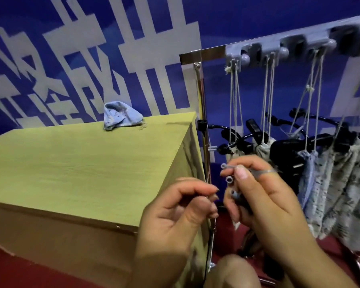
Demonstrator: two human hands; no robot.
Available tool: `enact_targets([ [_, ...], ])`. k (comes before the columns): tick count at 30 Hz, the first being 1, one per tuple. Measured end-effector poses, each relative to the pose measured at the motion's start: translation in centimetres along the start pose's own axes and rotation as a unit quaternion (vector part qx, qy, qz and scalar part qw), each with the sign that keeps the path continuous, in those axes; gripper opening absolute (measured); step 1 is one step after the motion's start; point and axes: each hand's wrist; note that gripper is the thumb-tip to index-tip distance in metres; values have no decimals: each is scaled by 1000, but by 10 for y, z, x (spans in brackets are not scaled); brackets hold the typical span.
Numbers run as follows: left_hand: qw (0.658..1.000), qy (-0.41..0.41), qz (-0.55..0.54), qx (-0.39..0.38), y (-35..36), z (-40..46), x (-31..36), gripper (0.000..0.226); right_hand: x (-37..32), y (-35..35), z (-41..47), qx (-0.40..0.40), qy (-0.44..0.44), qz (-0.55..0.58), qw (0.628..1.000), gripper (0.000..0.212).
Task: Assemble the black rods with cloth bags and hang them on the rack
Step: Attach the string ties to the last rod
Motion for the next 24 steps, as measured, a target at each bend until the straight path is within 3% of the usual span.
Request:
enact_targets([
  [5,998,25,-50,-34,6,-11,9,20,-11,4,-10,11,-33,-32,999,12],
  [13,996,49,-54,-41,6,-14,16,15,-19,10,-15,-33,-59,-72,995,17],
  [20,996,29,-70,-37,7,-14,17,17,-22,10,-16,-48,-68,-81,993,17],
  [24,995,-11,-93,-20,6,-12,17,26,-22,10,-19,-98,-141,-160,972,16],
])
Point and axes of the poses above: each hand's wrist, its own z-axis towards the middle knuckle, its own y-axis out of the palm, x = y × z, and after that the axes turned 10 degrees about -y, right-handed
